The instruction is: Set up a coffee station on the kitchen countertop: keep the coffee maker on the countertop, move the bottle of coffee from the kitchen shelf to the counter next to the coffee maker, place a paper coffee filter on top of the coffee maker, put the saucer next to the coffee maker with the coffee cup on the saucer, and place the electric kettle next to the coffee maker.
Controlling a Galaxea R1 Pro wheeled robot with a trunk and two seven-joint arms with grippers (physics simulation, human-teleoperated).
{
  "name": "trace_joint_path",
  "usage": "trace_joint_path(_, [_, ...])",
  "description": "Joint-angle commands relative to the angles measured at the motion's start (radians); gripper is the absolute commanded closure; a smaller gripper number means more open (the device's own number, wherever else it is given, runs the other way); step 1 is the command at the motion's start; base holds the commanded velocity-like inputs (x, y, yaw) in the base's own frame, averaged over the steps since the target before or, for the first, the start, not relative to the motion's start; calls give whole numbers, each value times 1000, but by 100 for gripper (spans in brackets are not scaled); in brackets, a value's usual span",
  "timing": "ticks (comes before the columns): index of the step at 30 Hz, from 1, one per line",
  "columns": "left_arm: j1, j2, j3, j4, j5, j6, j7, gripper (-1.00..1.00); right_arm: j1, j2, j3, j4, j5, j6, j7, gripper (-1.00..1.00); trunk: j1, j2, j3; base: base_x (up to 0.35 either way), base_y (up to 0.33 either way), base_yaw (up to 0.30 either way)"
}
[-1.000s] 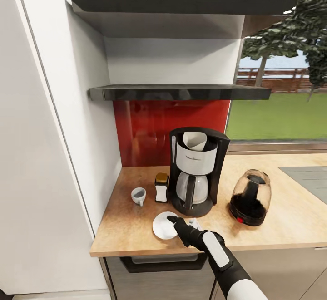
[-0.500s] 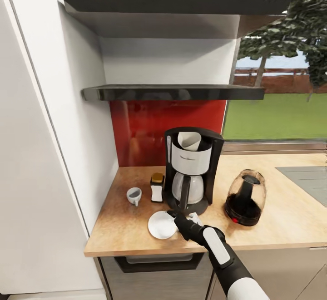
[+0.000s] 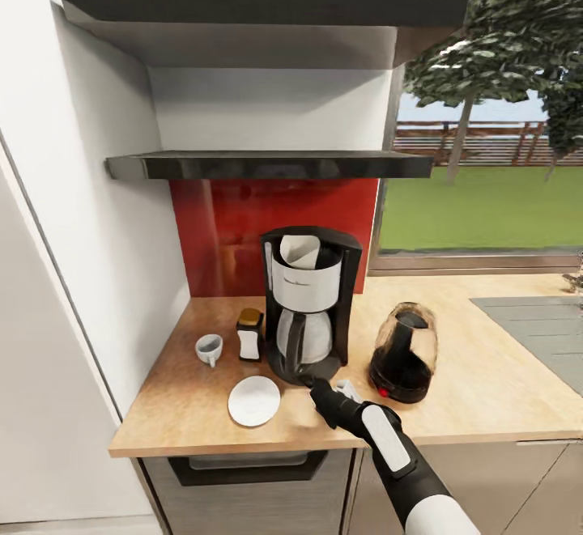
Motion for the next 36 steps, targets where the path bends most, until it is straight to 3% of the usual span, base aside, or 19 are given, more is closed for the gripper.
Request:
trace_joint_path(1, [0,-1,6,-2,-10,5,1,-100,0,0,1,-1,-5,2,-3,-100,0,-1,-1,-40,-265,0])
trace_joint_path(10, [0,-1,6,-3,-10,4,1,-100,0,1,3,-1,-5,3,-3,-100,0,-1,-1,-216,-178,0])
trace_joint_path(27, [-4,5,11,-11,-11,0,1,-100,0,14,11,11,-5,24,1,-100,0,-1,-1,-332,-6,0])
trace_joint_path(28, [-5,5,11,-14,-11,-4,1,-100,0,25,14,24,-3,29,1,-100,0,-1,-1,-117,0,0])
trace_joint_path(31, [-7,3,10,-16,-11,-7,1,-100,0,25,38,100,-2,29,3,-100,0,-1,-1,-54,0,0])
trace_joint_path(36, [-9,-1,9,-17,-11,-9,1,-100,0,25,155,427,9,-6,9,-100,0,-1,-1,-9,0,0])
